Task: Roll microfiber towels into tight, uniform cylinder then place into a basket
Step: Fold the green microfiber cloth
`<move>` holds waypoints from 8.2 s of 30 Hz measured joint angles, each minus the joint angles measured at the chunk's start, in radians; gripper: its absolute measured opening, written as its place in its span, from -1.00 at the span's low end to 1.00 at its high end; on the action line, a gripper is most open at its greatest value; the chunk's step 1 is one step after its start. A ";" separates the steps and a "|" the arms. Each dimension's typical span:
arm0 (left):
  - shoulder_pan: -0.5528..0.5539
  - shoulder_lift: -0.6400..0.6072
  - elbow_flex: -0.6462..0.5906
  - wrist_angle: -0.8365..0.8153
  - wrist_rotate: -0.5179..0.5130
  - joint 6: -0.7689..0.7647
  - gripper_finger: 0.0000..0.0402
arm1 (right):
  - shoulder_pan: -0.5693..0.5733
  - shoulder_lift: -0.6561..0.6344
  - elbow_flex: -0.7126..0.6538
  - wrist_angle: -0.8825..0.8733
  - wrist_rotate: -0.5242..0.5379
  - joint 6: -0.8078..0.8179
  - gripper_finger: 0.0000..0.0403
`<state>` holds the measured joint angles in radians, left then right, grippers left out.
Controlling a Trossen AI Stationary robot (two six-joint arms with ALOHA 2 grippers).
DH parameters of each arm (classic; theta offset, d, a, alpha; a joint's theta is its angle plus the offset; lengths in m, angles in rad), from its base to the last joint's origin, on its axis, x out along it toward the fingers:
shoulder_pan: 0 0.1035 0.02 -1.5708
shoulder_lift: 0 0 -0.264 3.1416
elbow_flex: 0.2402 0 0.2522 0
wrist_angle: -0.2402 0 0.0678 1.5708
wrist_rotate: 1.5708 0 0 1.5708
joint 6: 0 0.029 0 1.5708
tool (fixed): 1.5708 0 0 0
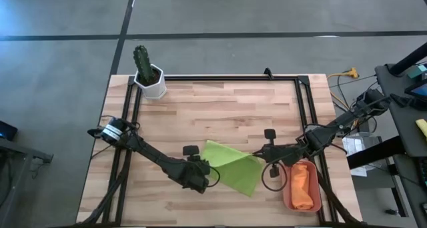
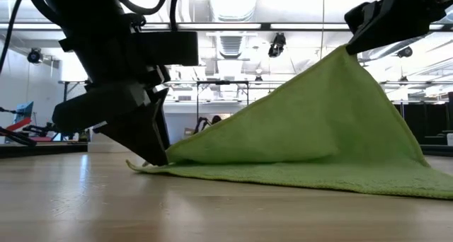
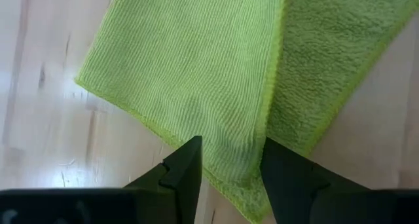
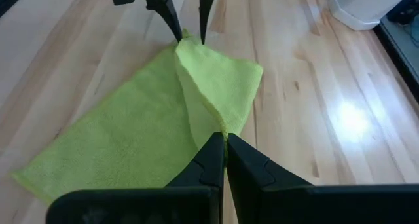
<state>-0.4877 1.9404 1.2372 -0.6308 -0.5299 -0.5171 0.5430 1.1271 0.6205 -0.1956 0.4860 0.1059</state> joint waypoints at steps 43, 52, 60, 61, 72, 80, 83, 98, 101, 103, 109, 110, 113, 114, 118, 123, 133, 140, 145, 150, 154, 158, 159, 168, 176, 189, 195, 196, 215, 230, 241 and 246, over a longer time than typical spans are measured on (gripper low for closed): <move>0.004 -0.145 0.027 -0.122 -0.146 0.060 -1.00 | 0.059 -0.002 0.000 -0.019 -0.217 0.062 -0.96; 0.003 -0.142 0.013 -0.116 -0.123 0.054 -1.00 | 0.129 0.001 0.000 -0.003 -0.279 0.104 -0.96; 0.004 -0.142 0.021 -0.135 -0.163 0.053 -1.00 | 0.147 -0.001 0.000 0.003 -0.158 0.121 -0.96; 0.004 -0.142 0.023 -0.140 -0.169 0.053 -1.00 | 0.146 0.001 0.000 0.006 -0.185 0.109 -0.96; 0.008 -0.143 0.023 -0.138 -0.185 0.053 -1.00 | 0.149 0.179 0.001 0.141 -0.398 0.069 -0.96; 0.009 -0.143 0.023 -0.138 -0.182 0.053 -1.00 | 0.150 0.321 0.001 0.258 -0.416 0.051 -0.96; 0.010 -0.143 0.021 -0.136 -0.178 0.053 -1.00 | 0.150 0.336 0.001 0.256 -0.415 0.055 -0.96; 0.010 -0.143 0.011 -0.096 -0.098 0.056 -1.00 | 0.150 0.307 0.001 0.309 -0.466 0.008 -0.96; 0.010 -0.143 0.005 -0.082 -0.083 0.060 -1.00 | 0.151 0.307 0.001 0.309 -0.467 0.007 -0.96; 0.010 -0.143 0.000 -0.077 -0.080 0.060 -1.00 | 0.151 0.308 0.001 0.309 -0.467 0.006 -0.96; 0.010 -0.143 -0.007 -0.075 -0.102 0.059 -1.00 | 0.150 0.309 0.001 0.316 -0.466 0.000 -0.96; 0.010 -0.143 -0.007 -0.075 -0.117 0.059 -1.00 | 0.150 0.309 0.001 0.322 -0.465 -0.004 -0.96; 0.011 -0.143 -0.007 -0.075 -0.155 0.060 -1.00 | 0.150 0.309 0.001 0.348 -0.466 -0.013 -0.96; 0.014 -0.143 -0.007 -0.075 -0.160 0.060 -1.00 | 0.150 0.309 0.001 0.348 -0.466 -0.013 -0.96; 0.024 -0.143 -0.007 -0.072 -0.161 0.059 -1.00 | 0.150 0.310 0.001 0.349 -0.466 -0.020 -0.96; 0.024 -0.143 -0.009 -0.059 -0.122 0.052 -1.00 | 0.150 0.362 0.001 0.389 -0.475 -0.021 -0.96; 0.023 -0.122 -0.017 -0.053 -0.073 0.052 -1.00 | 0.151 0.532 0.012 0.525 -0.493 -0.066 -0.96; 0.024 -0.121 -0.022 -0.060 -0.081 0.051 -1.00 | 0.150 0.572 0.037 0.559 -0.493 -0.104 -0.95; 0.024 -0.121 -0.035 -0.056 -0.083 0.037 -1.00 | 0.149 0.574 0.049 0.576 -0.488 -0.136 -0.95; 0.024 -0.121 -0.075 -0.048 -0.055 -0.001 -1.00 | 0.133 0.578 0.050 0.577 -0.491 -0.132 -0.89; 0.023 -0.118 -0.088 -0.011 -0.048 -0.004 -1.00 | 0.124 0.578 0.050 0.578 -0.499 -0.110 -0.70; 0.022 -0.119 -0.088 0.005 -0.058 -0.002 -1.00 | 0.122 0.578 0.050 0.583 -0.492 -0.107 -0.47; 0.022 -0.119 -0.088 0.007 -0.064 -0.001 -1.00 | 0.122 0.578 0.050 0.583 -0.491 -0.107 -0.41; 0.021 -0.119 -0.087 0.010 -0.065 -0.001 -0.66 | 0.122 0.563 0.050 0.464 -0.430 -0.106 -0.21; 0.021 -0.131 -0.086 -0.048 -0.010 -0.029 -0.18 | 0.122 0.432 0.047 0.163 -0.300 -0.032 -0.28; -0.038 -0.224 -0.085 -0.187 -0.114 -0.091 -0.10 | 0.135 0.301 -0.060 0.146 -0.274 -0.142 -0.39; -0.063 -0.212 -0.084 0.140 -0.208 0.192 -0.10 | 0.174 0.367 -0.053 0.146 -0.236 -0.309 -0.33; -0.064 -0.206 -0.084 0.194 -0.208 0.235 -0.10 | 0.180 0.374 -0.053 0.145 -0.223 -0.328 -0.34; 0.072 0.095 -0.040 1.030 0.057 0.419 -0.10 | 0.170 0.186 -0.034 0.111 -0.247 -0.309 -0.92; 0.050 0.219 0.089 0.710 0.233 0.281 -0.10 | 0.102 0.288 -0.025 0.224 -0.250 -0.234 -0.96; 0.014 0.120 0.041 0.501 0.293 0.312 -0.10 | 0.044 0.404 -0.023 0.483 -0.255 -0.196 -0.96; -0.016 0.077 0.001 0.498 0.328 0.447 -0.10 | 0.036 0.545 0.008 0.555 -0.260 -0.322 -0.96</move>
<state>-0.5035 2.0171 1.2377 -0.1326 -0.2018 -0.0698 0.5794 1.6722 0.6289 0.3591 0.2260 -0.2165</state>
